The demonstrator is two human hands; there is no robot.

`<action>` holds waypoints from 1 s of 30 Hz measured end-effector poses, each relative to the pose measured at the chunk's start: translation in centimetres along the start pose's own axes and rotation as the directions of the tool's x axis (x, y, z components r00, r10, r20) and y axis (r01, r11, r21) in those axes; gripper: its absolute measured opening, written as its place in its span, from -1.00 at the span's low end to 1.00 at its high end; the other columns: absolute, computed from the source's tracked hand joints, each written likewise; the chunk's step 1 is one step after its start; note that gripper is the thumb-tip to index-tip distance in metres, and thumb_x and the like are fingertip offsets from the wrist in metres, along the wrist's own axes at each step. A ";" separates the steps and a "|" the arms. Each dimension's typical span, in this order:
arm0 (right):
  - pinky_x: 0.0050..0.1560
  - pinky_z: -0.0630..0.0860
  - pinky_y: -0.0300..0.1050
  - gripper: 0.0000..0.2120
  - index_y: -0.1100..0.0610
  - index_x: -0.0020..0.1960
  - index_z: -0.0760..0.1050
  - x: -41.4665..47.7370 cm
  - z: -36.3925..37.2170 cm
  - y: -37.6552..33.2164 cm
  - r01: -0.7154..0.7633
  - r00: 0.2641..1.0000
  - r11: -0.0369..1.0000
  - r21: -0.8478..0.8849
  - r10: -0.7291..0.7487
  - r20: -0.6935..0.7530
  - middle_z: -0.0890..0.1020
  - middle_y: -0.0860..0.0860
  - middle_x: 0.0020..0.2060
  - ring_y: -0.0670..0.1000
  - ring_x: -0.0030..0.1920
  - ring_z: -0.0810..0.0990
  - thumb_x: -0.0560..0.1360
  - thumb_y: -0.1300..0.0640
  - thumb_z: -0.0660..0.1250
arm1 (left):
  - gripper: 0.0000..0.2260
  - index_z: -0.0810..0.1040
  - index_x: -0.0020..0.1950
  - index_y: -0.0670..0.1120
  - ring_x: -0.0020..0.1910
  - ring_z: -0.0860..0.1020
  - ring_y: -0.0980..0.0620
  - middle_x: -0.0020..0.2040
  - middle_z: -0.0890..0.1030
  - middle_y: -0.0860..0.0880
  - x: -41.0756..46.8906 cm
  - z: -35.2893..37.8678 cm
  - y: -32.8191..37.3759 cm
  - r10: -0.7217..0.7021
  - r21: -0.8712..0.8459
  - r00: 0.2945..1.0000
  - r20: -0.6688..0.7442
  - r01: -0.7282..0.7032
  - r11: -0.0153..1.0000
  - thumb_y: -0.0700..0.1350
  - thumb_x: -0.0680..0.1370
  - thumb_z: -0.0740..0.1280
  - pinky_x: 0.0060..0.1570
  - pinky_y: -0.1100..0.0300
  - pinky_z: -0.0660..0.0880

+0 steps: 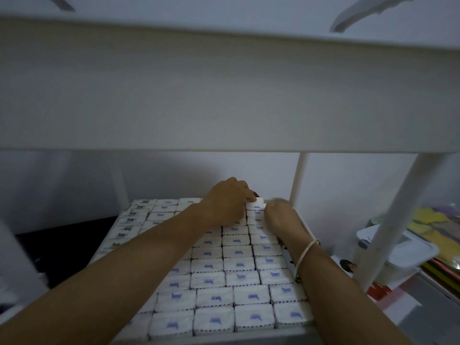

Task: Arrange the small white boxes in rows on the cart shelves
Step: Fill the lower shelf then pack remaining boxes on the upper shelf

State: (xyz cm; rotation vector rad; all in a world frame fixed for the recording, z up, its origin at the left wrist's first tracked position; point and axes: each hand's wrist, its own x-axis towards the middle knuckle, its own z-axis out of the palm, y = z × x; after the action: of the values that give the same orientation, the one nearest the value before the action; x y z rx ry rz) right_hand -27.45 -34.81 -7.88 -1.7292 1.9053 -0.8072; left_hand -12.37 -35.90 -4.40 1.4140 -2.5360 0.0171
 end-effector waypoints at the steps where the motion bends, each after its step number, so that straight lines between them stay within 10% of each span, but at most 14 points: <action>1: 0.04 0.43 -0.13 -0.70 0.31 0.20 0.48 -0.1 0.1 -0.1 -0.009 1.000 1.000 -0.012 0.009 0.011 0.57 0.22 0.14 0.14 0.16 0.56 0.62 0.28 0.02 | -0.58 0.50 0.36 -0.01 0.27 0.38 -0.01 0.32 0.48 0.00 -0.4 -0.1 0.1 0.001 0.002 1.000 0.015 -0.002 1.000 -0.30 0.54 0.19 0.28 0.08 0.34; 7: 0.16 0.42 -0.03 -0.66 0.27 0.26 0.45 -2.0 -1.4 -2.0 -0.040 0.998 0.978 -0.203 0.047 0.031 0.52 0.24 0.24 0.23 0.24 0.49 0.61 0.15 0.06 | -0.57 0.50 0.34 -0.01 0.34 0.39 -0.01 0.35 0.46 -0.05 -7.0 -3.0 0.3 -0.095 -0.192 0.995 -0.026 0.088 0.977 -0.33 0.54 0.16 0.35 0.09 0.31; 10: 0.37 0.24 -0.12 -0.57 0.12 0.45 0.32 -5.6 -2.0 -4.3 0.153 0.988 0.969 -0.193 -0.157 -0.004 0.40 0.09 0.42 0.12 0.40 0.35 0.59 0.09 0.12 | -0.63 0.58 0.20 0.10 0.26 0.46 0.05 0.29 0.50 0.03 -12.1 -5.0 0.7 -0.160 -0.212 0.987 -0.029 0.150 0.966 -0.27 0.57 0.14 0.22 0.30 0.32; 14: 0.16 0.38 -0.20 -0.70 0.04 0.23 0.54 -14.0 -0.9 -7.5 0.513 0.840 0.856 -0.065 -0.517 -0.167 0.59 -0.01 0.15 0.00 0.16 0.52 0.52 0.18 0.27 | -0.65 0.62 0.09 0.12 0.00 0.52 0.34 0.15 0.60 0.17 -20.3 -8.3 1.6 -0.141 -0.255 0.989 -0.045 0.125 0.959 -0.25 0.59 0.15 -0.11 0.60 0.29; 20: -0.06 0.48 -0.21 -0.82 -0.07 0.06 0.57 -25.2 3.4 -11.0 0.674 0.715 0.731 0.111 -0.682 0.153 0.61 -0.16 -0.07 -0.17 -0.08 0.54 0.51 0.13 0.29 | -0.69 0.60 0.01 0.17 -0.10 0.50 0.41 -0.08 0.57 0.29 -33.0 -10.9 2.0 -0.211 -0.174 0.974 -0.082 0.195 0.965 -0.23 0.57 0.20 -0.11 0.55 0.33; 30: 0.10 0.44 -0.05 -0.73 -0.01 0.19 0.52 -32.9 10.2 -13.7 0.860 0.449 0.509 0.023 -0.779 0.438 0.55 -0.02 0.10 0.02 0.16 0.44 0.51 -0.02 0.32 | -0.72 0.61 0.05 0.17 -0.08 0.38 0.40 -0.13 0.44 0.37 -45.6 -9.1 2.1 -0.371 -0.051 0.906 -0.203 0.368 0.928 -0.21 0.53 0.29 -0.04 0.45 0.29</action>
State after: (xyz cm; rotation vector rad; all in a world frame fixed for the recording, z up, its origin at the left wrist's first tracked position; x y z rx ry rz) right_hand -6.59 -4.15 -8.09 -2.7585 0.7733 -0.4623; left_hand 10.64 4.52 -4.93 1.7639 -2.0639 0.0805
